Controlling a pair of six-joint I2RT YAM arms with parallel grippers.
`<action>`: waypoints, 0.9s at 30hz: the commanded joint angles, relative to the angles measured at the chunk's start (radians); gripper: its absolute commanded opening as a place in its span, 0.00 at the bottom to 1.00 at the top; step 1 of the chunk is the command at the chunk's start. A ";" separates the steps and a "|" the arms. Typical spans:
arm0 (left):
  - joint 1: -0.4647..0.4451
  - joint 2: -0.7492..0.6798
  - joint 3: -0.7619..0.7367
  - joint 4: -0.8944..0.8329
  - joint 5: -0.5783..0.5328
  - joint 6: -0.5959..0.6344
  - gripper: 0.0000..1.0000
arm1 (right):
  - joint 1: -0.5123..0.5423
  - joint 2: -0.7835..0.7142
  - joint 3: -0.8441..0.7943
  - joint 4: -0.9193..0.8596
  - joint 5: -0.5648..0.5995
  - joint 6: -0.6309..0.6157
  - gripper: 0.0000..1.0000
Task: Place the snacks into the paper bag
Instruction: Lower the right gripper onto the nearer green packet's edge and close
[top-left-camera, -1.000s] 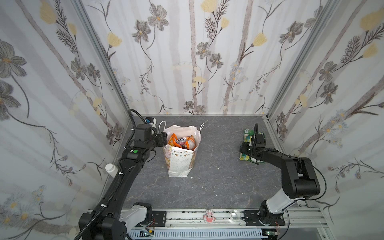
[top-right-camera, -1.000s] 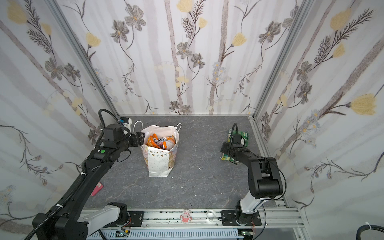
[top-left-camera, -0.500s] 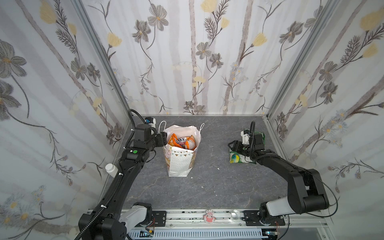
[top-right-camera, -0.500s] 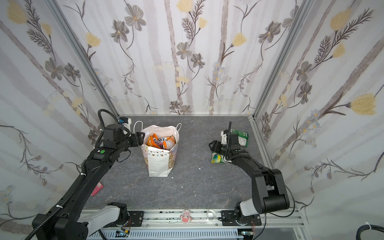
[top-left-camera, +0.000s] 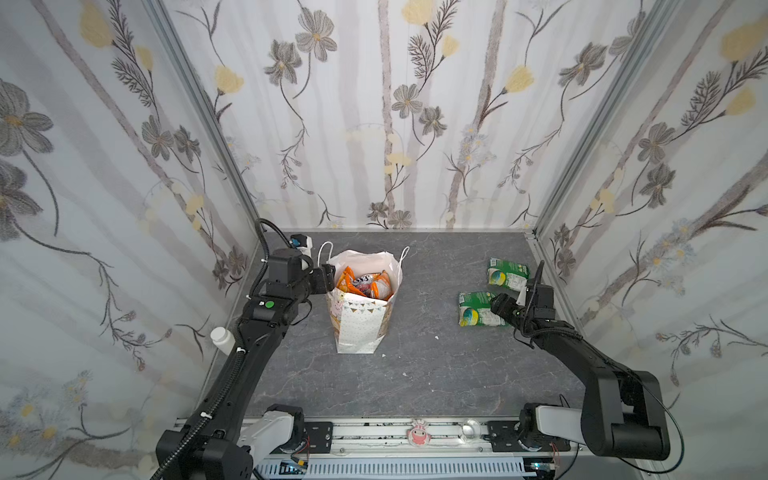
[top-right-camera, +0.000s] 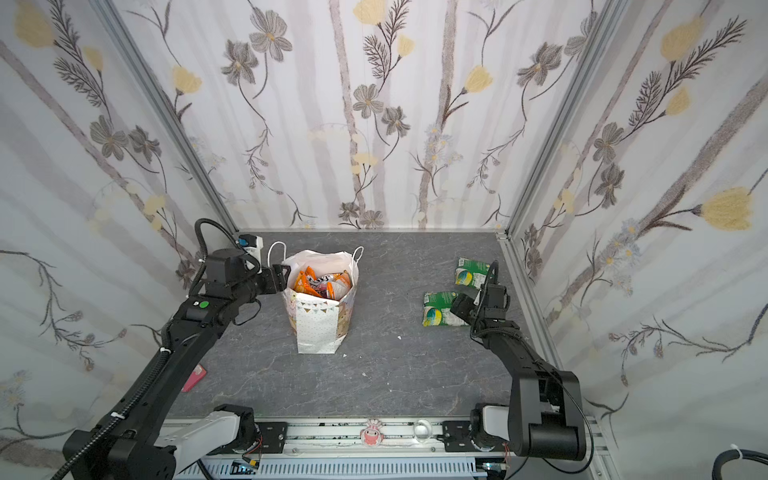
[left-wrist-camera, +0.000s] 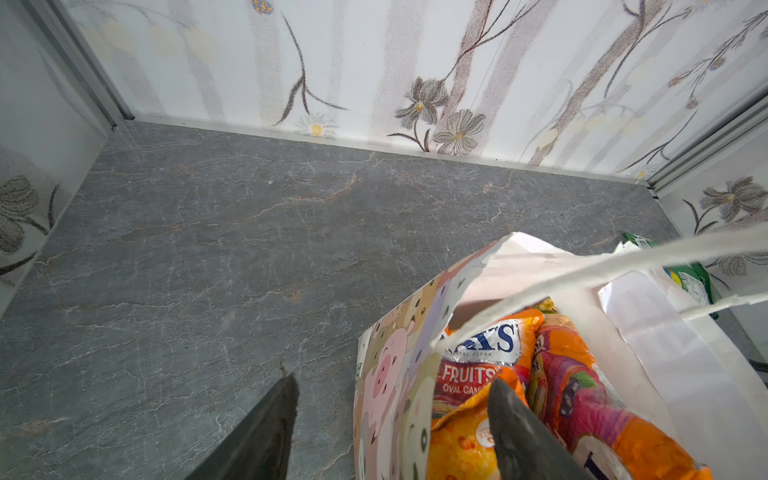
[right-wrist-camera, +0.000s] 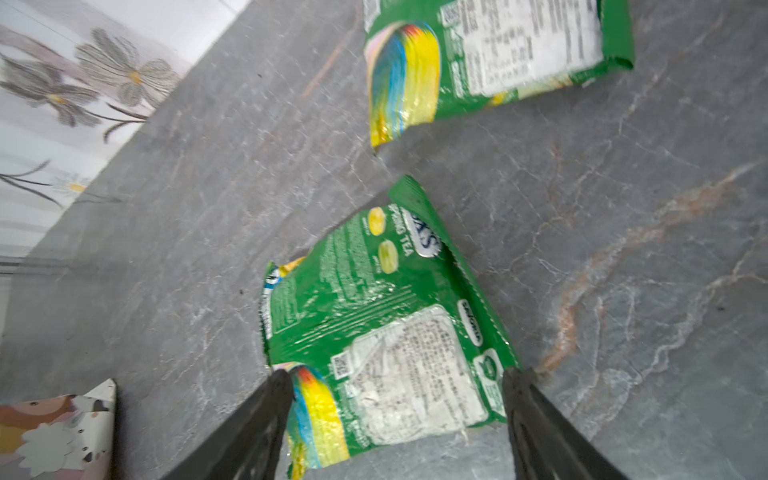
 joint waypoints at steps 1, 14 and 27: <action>0.001 -0.003 -0.006 0.036 0.005 -0.005 0.72 | -0.008 0.056 0.001 0.014 -0.024 -0.015 0.79; 0.001 -0.010 -0.012 0.050 0.020 -0.008 0.72 | -0.019 0.106 0.018 0.013 0.070 -0.053 0.80; 0.001 -0.017 -0.009 0.047 0.021 -0.009 0.72 | -0.019 0.179 0.039 0.047 0.005 -0.045 0.65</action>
